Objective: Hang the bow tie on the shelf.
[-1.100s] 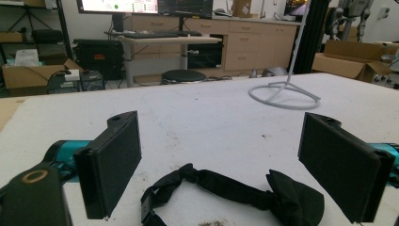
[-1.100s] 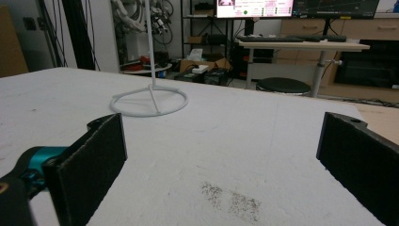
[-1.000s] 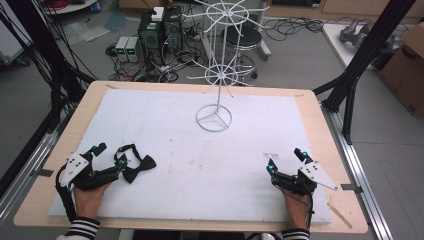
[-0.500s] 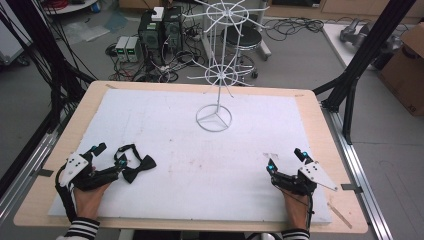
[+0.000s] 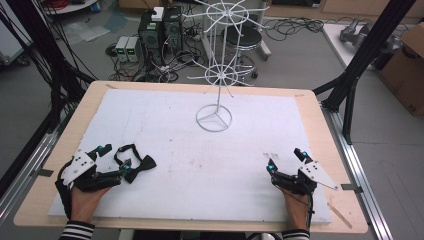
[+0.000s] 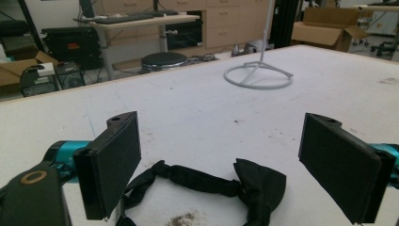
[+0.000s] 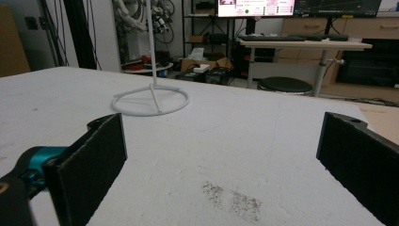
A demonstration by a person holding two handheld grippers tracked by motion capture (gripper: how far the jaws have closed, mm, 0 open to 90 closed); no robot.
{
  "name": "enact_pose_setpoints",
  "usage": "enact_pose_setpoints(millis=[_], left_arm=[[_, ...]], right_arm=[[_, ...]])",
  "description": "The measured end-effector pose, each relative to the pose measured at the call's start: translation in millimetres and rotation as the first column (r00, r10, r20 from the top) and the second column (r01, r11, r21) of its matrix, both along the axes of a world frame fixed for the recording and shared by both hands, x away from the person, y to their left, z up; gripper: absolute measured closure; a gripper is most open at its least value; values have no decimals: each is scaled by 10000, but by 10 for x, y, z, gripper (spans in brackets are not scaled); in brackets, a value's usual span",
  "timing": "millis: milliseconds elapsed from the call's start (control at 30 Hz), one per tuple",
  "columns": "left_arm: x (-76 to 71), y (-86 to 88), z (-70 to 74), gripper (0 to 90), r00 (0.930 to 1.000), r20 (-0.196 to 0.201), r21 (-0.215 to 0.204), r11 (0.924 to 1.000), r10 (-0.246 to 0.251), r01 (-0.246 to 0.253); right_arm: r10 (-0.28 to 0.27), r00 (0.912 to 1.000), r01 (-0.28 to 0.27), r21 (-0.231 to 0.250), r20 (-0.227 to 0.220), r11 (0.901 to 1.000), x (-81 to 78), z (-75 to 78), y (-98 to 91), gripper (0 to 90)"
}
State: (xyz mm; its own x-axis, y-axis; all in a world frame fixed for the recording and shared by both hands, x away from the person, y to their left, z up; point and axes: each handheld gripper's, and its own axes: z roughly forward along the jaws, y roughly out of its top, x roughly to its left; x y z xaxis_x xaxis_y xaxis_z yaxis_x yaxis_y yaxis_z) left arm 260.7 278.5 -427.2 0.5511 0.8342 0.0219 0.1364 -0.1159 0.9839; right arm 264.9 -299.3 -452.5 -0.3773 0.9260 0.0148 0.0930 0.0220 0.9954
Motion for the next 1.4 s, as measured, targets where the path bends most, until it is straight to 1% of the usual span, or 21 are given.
enact_pose_setpoints(millis=[167,267,333,367,400,500,567,667,733,800,833,933,967,1000,1033,1100,1133,1233,1267,1367,1400], left_arm=[[57,-36,92,140,9973,-677,706,9969,-298,346],[110,-67,136,144,9916,-1230,1425,9881,-409,584],[133,-83,160,144,9874,-1499,1691,9827,-500,754],[153,-112,190,144,9821,-1787,1995,9752,-599,957],[153,-112,190,144,9821,-1787,1995,9752,-599,957],[192,-166,238,151,9705,-2267,2526,9574,-824,1403],[220,-209,274,180,9608,-2601,3061,9356,-957,1761],[275,-271,311,188,9482,-3063,3667,9087,-846,1995],[303,-289,330,188,9418,-3257,3747,9031,-836,2098],[335,-319,351,193,9313,-3521,3707,8999,-929,2299],[346,-332,359,209,9286,-3598,3773,8961,-909,2339],[373,-357,370,255,9148,-3913,3940,8800,-1006,2653],[379,-365,368,286,9126,-3966,4019,8750,-991,2697],[381,-368,369,321,9106,-4008,4152,8661,-1005,2783],[384,-371,363,324,9074,-4076,4177,8627,-1025,2851],[398,-372,349,329,8942,-4357,4220,8542,-1027,3038],[403,-375,339,331,8903,-4452,4251,8522,-964,3049],[428,-380,308,343,8719,-4815,4292,8433,-895,3236],[437,-383,295,354,8670,-4899,4222,8452,-916,3279],[473,-381,277,387,8592,-5044,4194,8452,-864,3313],[486,-381,274,395,8562,-5103,4226,8435,-808,3315]], right_arm=[[-9,10000,9,1,30,10000,3,0,-4,11],[-10,10000,10,-18,25,10000,4,0,-3,11],[-15,10000,15,-44,11,10000,6,1,-2,11],[-29,10000,29,-28,-13,10000,7,1,-2,11],[-29,10000,29,-28,-13,10000,7,1,-2,11],[-59,10000,59,-9,-10,10000,8,1,-6,11],[-59,10000,59,-12,13,10000,9,2,-4,11],[-65,10000,65,-43,19,10000,10,2,-5,11],[-52,10000,52,-36,3,10000,9,2,-5,11],[-58,10000,58,-54,-7,10000,7,1,-2,11],[-59,10000,59,-54,-9,10000,7,1,-2,11],[-62,10000,62,-26,11,10000,9,2,-3,11],[-73,10000,73,-50,5,10000,7,1,-3,11],[-72,10000,72,-59,11,10000,6,1,-2,11],[-79,10000,79,-67,25,9999,7,1,-2,11],[-78,10000,78,-34,-15,10000,4,1,1,11],[-82,10000,82,-58,14,9999,6,1,-2,11],[-83,10000,83,-63,16,9999,6,1,-2,11],[-95,10000,95,-39,-27,9999,2,1,3,11],[-66,10000,66,-79,22,9999,3,1,3,11],[-89,10000,89,-80,18,9999,2,1,5,11]])
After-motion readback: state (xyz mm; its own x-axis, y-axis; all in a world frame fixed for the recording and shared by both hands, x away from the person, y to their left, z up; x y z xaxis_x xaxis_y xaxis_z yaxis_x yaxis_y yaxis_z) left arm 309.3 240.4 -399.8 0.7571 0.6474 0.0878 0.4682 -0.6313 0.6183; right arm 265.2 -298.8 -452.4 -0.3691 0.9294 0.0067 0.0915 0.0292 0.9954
